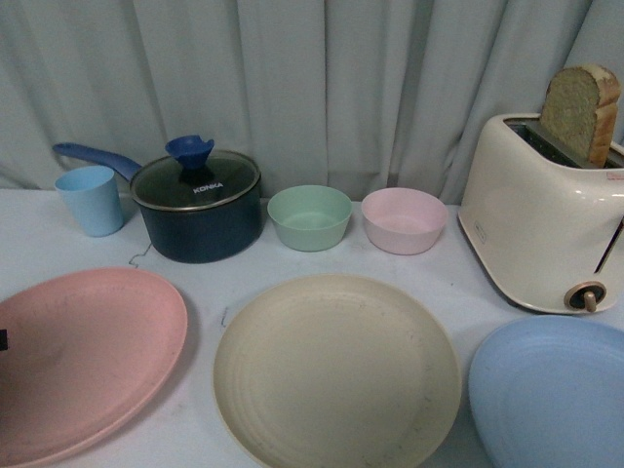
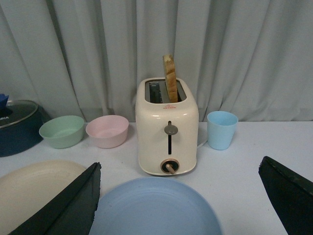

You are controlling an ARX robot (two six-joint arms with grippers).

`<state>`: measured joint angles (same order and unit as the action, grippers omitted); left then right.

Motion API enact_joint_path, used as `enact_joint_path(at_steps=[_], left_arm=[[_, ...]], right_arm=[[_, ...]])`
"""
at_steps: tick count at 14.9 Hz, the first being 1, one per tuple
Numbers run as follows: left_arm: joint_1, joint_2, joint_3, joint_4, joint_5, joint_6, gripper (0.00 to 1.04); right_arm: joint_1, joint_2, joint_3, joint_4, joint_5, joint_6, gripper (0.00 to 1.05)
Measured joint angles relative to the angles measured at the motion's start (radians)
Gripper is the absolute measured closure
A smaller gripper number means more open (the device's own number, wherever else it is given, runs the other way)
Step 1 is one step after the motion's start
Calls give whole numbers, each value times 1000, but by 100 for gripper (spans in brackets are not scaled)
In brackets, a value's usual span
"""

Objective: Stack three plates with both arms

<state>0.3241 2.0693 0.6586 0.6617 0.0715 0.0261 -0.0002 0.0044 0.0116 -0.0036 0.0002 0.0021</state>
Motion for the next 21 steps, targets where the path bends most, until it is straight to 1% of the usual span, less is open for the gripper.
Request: enact_joint_path(at_steps=[1, 2, 3, 4, 8, 10, 13, 15, 16, 17, 18, 21], left_arm=[[0, -11, -3, -11, -1, 0, 77], [0, -20, -5, -15, 0, -1, 86], [3, -44, -6, -32, 24, -14, 96], [10, -77, -6, -53, 34, -22, 101], [41, -272, -27, -204, 52, -12, 102], [29, -419, -28, -294, 66, 0, 102], [-63, -560, -28, -341, 81, -22, 102], [-185, -617, -28, -350, 73, -58, 102], [-254, -618, -28, -346, 53, -80, 102], [-394, -575, -24, -309, 7, -116, 102], [-558, -388, 21, -248, -29, -177, 102], [-584, -307, 40, -211, -52, -215, 102]], right_arm=[[0, 0, 0, 0, 0, 0, 6], [0, 0, 0, 0, 0, 0, 6], [0, 0, 0, 0, 0, 0, 6], [0, 0, 0, 0, 0, 0, 6], [0, 0, 0, 0, 0, 0, 6], [0, 0, 0, 0, 0, 0, 6], [0, 0, 0, 0, 0, 0, 6], [0, 0, 0, 0, 0, 0, 6], [0, 0, 0, 0, 0, 0, 6], [0, 0, 0, 0, 0, 0, 6], [0, 0, 0, 0, 0, 0, 6], [0, 0, 0, 0, 0, 0, 6]])
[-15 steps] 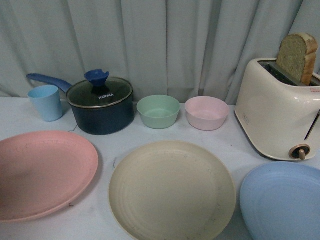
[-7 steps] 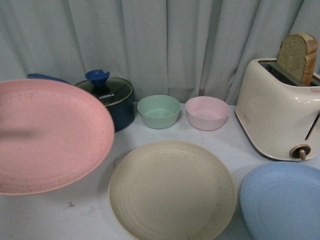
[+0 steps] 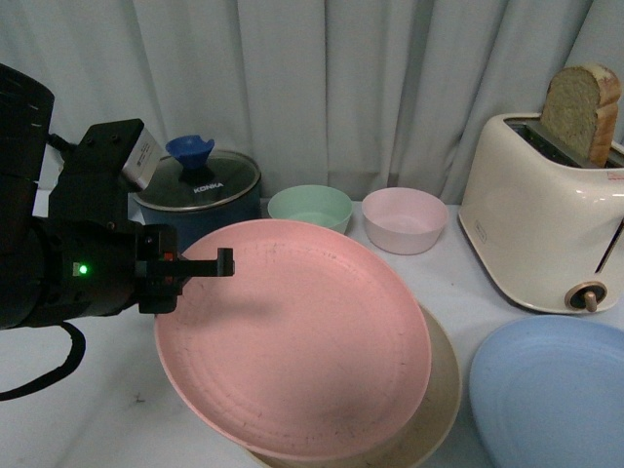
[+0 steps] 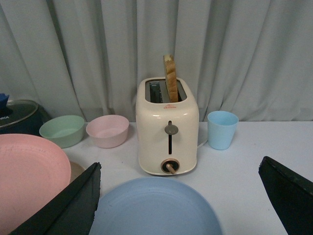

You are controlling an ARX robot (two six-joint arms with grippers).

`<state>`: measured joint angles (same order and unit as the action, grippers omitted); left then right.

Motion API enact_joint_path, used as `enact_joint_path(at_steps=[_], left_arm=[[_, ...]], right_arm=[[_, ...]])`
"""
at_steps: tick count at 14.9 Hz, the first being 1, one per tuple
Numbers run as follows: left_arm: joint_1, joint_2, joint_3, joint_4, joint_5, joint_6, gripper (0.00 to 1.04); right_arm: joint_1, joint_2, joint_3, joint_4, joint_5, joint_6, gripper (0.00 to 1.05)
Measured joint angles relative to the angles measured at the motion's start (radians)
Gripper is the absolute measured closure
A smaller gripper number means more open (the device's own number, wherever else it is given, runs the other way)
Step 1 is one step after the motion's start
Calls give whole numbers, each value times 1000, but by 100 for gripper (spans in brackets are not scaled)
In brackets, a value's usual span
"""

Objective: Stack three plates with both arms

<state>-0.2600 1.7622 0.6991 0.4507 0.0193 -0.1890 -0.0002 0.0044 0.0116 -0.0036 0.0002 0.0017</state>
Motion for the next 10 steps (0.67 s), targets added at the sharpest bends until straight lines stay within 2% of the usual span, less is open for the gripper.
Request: enact_joint_path(at_steps=[10], left_arm=[[-26, 141, 12, 113, -32, -88, 102]], right_arm=[[0, 0, 0, 0, 0, 0, 6]])
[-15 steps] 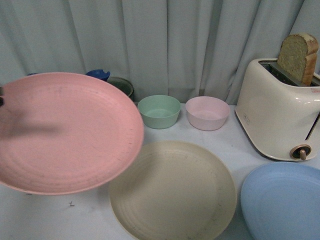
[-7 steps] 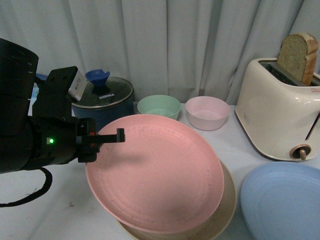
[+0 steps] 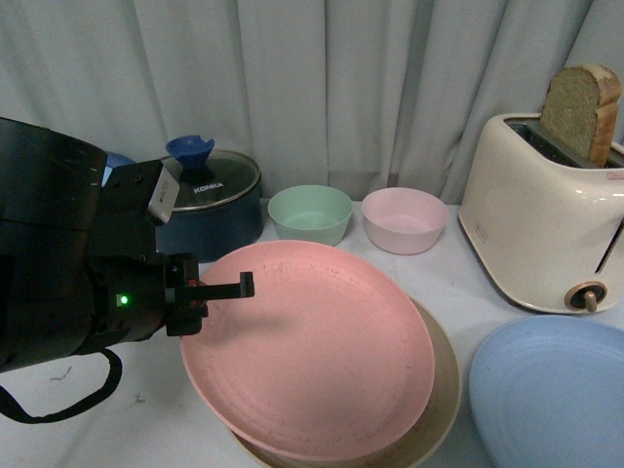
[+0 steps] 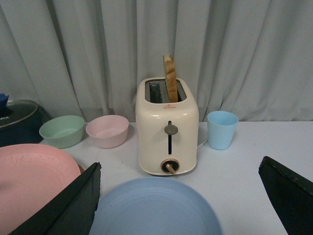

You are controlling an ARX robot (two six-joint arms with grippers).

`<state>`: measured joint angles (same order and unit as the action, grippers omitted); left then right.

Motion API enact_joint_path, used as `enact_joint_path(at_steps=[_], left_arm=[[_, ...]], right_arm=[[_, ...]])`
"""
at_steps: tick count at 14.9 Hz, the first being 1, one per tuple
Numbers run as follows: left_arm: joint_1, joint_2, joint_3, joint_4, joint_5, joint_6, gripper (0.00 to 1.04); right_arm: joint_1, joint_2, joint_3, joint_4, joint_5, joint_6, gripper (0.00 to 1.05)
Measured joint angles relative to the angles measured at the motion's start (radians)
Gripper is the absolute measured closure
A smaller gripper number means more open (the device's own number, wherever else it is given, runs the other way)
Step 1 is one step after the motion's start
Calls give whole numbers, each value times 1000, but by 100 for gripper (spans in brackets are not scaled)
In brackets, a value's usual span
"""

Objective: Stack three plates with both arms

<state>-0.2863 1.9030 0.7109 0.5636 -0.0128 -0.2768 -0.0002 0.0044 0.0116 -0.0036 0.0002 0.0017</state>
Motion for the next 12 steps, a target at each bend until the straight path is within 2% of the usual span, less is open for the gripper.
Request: enact_joint_path(at_steps=[2, 5, 12], left_arm=[[-12, 34, 3, 49, -2, -47, 101], [-18, 39, 8, 48, 34, -123, 74], [-27, 5, -13, 51, 61, -161, 38]], right_arm=[[0, 0, 0, 0, 0, 0, 6], [0, 0, 0, 0, 0, 0, 6], [0, 0, 0, 0, 0, 0, 6]])
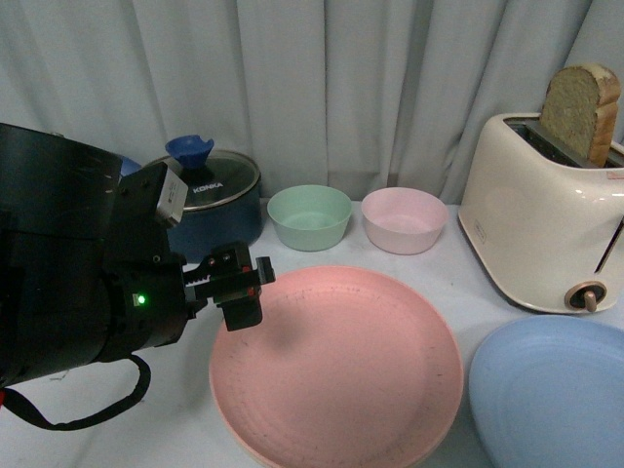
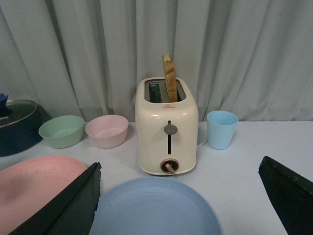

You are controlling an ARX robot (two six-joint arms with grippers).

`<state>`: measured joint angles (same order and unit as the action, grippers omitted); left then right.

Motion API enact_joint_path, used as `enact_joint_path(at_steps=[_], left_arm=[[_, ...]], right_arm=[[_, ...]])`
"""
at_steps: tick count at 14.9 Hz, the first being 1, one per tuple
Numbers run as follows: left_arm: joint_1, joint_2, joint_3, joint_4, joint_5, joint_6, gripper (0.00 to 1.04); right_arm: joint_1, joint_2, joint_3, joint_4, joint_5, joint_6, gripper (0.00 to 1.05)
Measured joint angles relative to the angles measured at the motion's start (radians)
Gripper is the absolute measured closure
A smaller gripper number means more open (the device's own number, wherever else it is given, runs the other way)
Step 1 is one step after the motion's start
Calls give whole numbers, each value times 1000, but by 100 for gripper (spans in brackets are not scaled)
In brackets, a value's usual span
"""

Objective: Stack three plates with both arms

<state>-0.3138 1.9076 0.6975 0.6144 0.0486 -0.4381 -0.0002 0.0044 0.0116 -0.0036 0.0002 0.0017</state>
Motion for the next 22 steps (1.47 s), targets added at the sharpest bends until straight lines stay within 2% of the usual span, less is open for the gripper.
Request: enact_joint_path(at_steps=[4, 5, 6, 7, 8, 10, 13, 17, 18, 19, 22], left_arm=[[-1, -104, -63, 79, -25, 3, 7], [-1, -127, -79, 100, -37, 12, 5], [10, -211, -122, 98, -38, 19, 7], [5, -342, -212, 216, -95, 62, 11], [55, -445, -412, 520, -288, 287, 37], [114, -574, -496, 509, -261, 389, 62], [171, -754, -588, 410, -191, 420, 102], [223, -983, -653, 246, -137, 422, 103], [274, -1045, -661, 198, -74, 423, 103], [318, -1101, -671, 150, -66, 423, 103], [311, -1246, -686, 21, -49, 423, 103]], right_arm=[[0, 0, 0, 0, 0, 0, 6], [0, 0, 0, 0, 0, 0, 6], [0, 0, 0, 0, 0, 0, 6], [0, 0, 0, 0, 0, 0, 6], [-1, 0, 0, -1, 1, 0, 6], [0, 0, 0, 0, -1, 0, 6], [0, 0, 0, 0, 0, 0, 6], [0, 0, 0, 0, 0, 0, 6], [0, 0, 0, 0, 0, 0, 6], [0, 0, 0, 0, 0, 0, 6], [0, 0, 0, 0, 0, 0, 6]])
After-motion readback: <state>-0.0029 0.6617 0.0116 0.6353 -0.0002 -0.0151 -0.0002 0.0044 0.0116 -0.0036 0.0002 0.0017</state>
